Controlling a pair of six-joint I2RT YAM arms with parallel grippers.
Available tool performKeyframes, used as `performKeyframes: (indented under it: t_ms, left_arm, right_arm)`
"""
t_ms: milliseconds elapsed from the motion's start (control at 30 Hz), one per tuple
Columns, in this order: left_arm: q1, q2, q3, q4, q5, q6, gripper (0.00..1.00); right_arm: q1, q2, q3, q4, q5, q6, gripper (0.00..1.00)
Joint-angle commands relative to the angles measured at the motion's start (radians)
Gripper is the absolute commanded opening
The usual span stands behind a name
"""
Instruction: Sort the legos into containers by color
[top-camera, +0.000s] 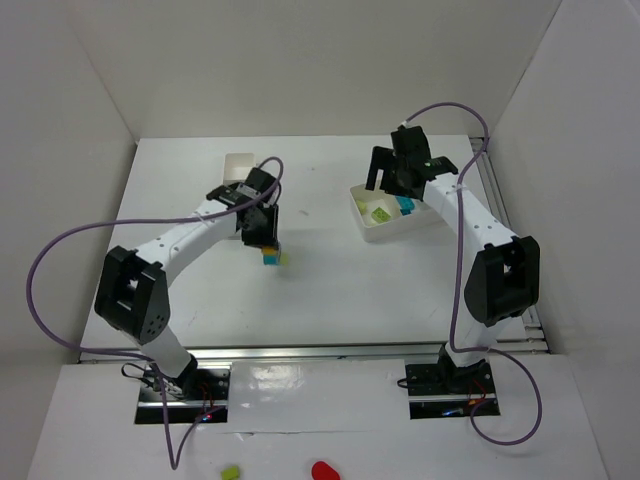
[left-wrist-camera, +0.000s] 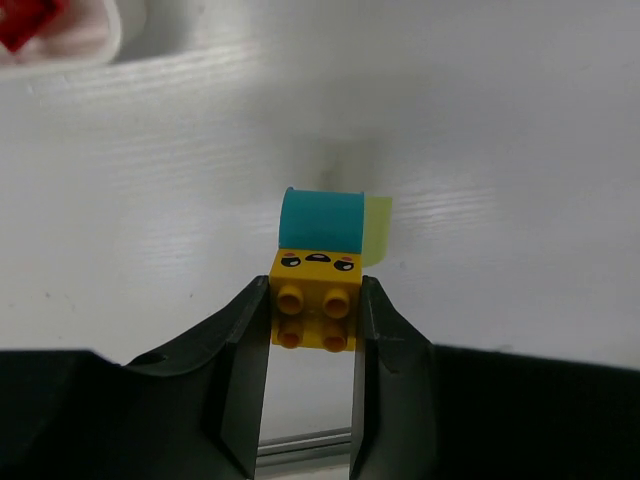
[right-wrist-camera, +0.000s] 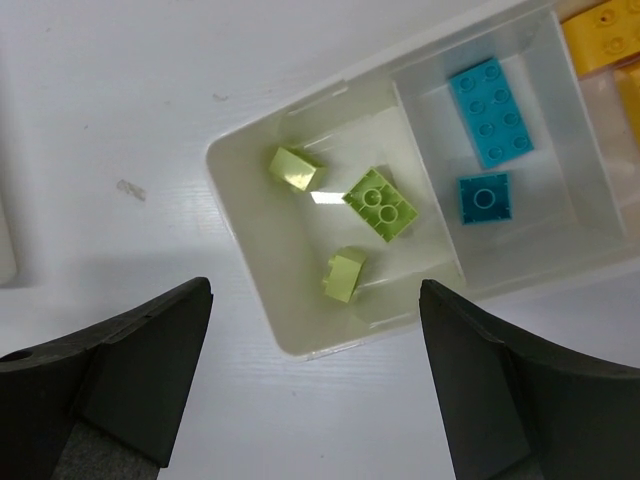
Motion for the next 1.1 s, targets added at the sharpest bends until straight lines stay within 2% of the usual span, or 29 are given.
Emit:
performKeyframes:
  t_ms: [0,33,100,133,200,233,333,400,600,767,900,1000,1067]
  left_arm:
    - [0.080,-0.033,0.151,0.022,0.199,0.062,0.00]
    - [0.098,-0.033,0.179,0.022,0.304,0.090,0.00]
    - [0.136,-0.024,0.250,0.022,0.424,0.110,0.00]
    - [0.172,-0.010,0.265,0.040,0.539,0.110,0.00]
    - [0.205,0.005,0.286,0.080,0.642,0.110,0.00]
    - [0.232,0.021,0.287,0.124,0.726,0.076,0.00]
    - [0.265,0.045,0.287,0.203,0.857,0.006,0.00]
    - [0.265,0.056,0.261,0.288,0.894,-0.037,0.00]
    - [0.274,0.085,0.215,0.391,0.980,-0.131,0.00]
    - [0.322,0.085,0.129,0.558,1.104,-0.223,0.00]
    - [0.341,0.085,0.106,0.621,1.139,-0.260,0.00]
    - [0.352,0.085,0.084,0.669,1.184,-0.289,0.00]
    - [0.363,0.085,0.034,0.790,1.215,-0.364,0.00]
  right_arm:
    - [0.007,0.000,0.050,0.008,-0.110,-0.054,0.92]
    - [0.007,0.000,0.050,0.008,-0.203,-0.083,0.92]
    - [0.007,-0.009,0.050,0.031,-0.315,-0.116,0.93]
    - [0.007,-0.009,0.050,0.031,-0.413,-0.139,0.94]
    - [0.007,-0.009,0.050,0.051,-0.495,-0.153,0.94]
    - [0.007,-0.009,0.040,0.051,-0.550,-0.153,0.95]
    - [0.007,-0.038,-0.003,0.138,-0.667,-0.098,0.97]
    - [0.007,-0.053,-0.038,0.210,-0.705,-0.062,0.98]
    - [0.028,-0.053,-0.103,0.354,-0.825,0.051,0.98]
    - [0.050,-0.026,-0.103,0.385,-0.903,0.061,1.00]
    - [0.061,0.009,-0.103,0.423,-1.012,0.071,1.00]
    - [0.070,0.034,-0.103,0.434,-1.035,0.071,1.00]
    - [0.070,0.043,-0.103,0.460,-1.055,0.093,1.00]
